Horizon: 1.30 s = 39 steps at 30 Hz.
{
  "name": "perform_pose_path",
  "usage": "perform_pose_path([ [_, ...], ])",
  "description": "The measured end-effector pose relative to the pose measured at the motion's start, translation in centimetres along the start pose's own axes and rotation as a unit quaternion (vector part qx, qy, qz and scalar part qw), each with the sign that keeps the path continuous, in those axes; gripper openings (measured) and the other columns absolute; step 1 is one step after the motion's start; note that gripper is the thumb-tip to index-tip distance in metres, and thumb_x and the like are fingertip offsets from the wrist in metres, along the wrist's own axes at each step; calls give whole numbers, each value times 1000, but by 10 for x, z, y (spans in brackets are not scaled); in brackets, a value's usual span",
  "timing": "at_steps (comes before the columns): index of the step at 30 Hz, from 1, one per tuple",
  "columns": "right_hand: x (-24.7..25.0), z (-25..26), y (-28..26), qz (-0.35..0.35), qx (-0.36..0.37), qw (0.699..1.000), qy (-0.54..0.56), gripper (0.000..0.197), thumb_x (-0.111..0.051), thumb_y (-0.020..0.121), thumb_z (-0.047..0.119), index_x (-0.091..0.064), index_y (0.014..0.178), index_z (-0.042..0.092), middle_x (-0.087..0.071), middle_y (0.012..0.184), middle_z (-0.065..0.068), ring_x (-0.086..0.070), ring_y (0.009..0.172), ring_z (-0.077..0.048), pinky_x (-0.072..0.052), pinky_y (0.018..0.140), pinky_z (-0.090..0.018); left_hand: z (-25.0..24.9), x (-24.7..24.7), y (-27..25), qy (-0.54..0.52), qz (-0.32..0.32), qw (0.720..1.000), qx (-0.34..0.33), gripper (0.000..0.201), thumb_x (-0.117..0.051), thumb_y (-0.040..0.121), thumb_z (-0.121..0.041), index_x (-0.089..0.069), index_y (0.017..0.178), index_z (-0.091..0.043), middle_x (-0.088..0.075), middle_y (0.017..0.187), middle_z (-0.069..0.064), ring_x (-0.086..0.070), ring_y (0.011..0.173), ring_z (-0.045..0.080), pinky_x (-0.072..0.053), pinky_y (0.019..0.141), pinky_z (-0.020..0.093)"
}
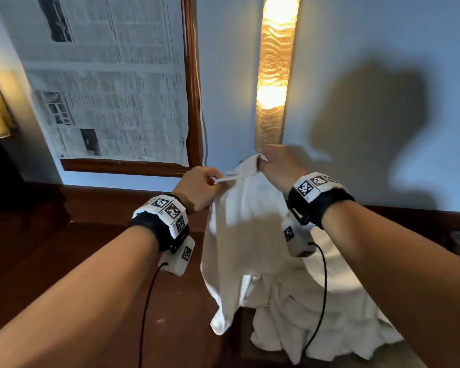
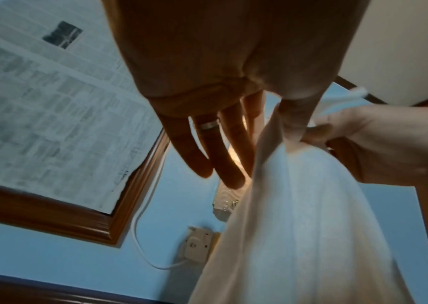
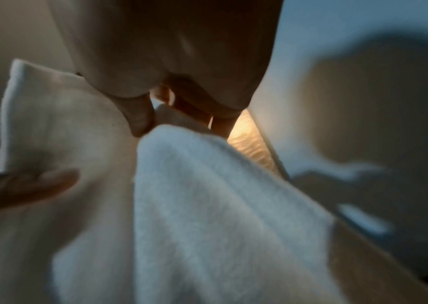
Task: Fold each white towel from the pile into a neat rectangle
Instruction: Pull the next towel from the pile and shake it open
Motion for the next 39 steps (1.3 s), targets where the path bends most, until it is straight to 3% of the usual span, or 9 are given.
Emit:
perform_pose_path([
  [6,-13,24,26,0,82,997,0,19,-62,94,24,-58,80,13,-50,69,4,-51,75,-24,-40,70,-37,-12,11,32,-104,-111,988,-8,44,-59,94,-48,-75,92,-7,-71,78,14,-59,64,18,-48,60,37],
  [9,-21,13,37,4,94,996,11,26,-66,93,28,-55,71,18,-51,68,2,-51,72,-24,-37,70,-36,-11,29,49,-82,-127,988,-12,28,-63,98,-29,-76,90,-5,-69,73,10,-54,59,2,-45,58,21],
  [12,-37,-17,41,36,88,993,-75,36,-65,93,30,-50,66,12,-53,67,-6,-51,71,-28,-32,67,-37,1,47,63,-59,-129,990,-8,20,-65,96,-28,-78,89,-14,-72,71,-3,-56,62,4,-46,62,25],
  [14,-46,-62,41,72,42,988,-130,31,-61,95,30,-54,73,9,-57,75,-8,-55,78,-30,-31,63,-35,11,62,69,-68,-149,986,9,13,-67,96,-25,-77,89,-22,-68,66,-12,-56,61,3,-45,58,22],
  [17,-34,-146,34,83,-45,981,-169,23,-58,97,28,-65,81,13,-66,89,-14,-60,91,-33,-30,66,-32,28,89,73,-64,-216,973,46,15,-67,96,-29,-76,90,-19,-67,75,4,-59,61,9,-47,53,17],
  [23,54,-250,0,-88,-257,957,-99,17,-61,93,22,-72,88,10,-70,99,-22,-62,92,-40,-43,73,-35,35,75,106,-160,-169,971,55,20,-64,98,-28,-73,90,-12,-70,85,13,-67,75,22,-55,68,31],
  [27,72,-194,36,-194,-169,966,-7,14,-60,90,14,-71,91,5,-71,95,-18,-64,93,-37,-49,77,-38,-3,31,133,-206,-81,975,-14,28,-68,95,-29,-75,99,-2,-72,91,17,-65,78,20,-52,75,34],
  [32,70,-62,67,-187,19,979,78,6,-73,85,14,-76,90,12,-60,77,4,-53,67,-7,-39,67,-16,-51,-26,149,-223,7,973,-62,50,-66,95,-37,-67,85,12,-68,82,12,-58,76,25,-44,70,37],
  [39,65,-30,49,-198,48,979,-15,22,-68,88,23,-57,70,18,-53,63,-2,-46,61,-19,-34,59,-28,-58,-41,133,-203,39,975,-87,49,-51,104,-36,-60,78,4,-50,70,8,-47,63,15,-34,61,27],
])
Point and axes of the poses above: each hand's wrist, its own y-axis towards the middle knuckle, its own x-axis out of the back of the hand, z = x × y, the point moved 9 cm from there along y, towards the middle knuckle
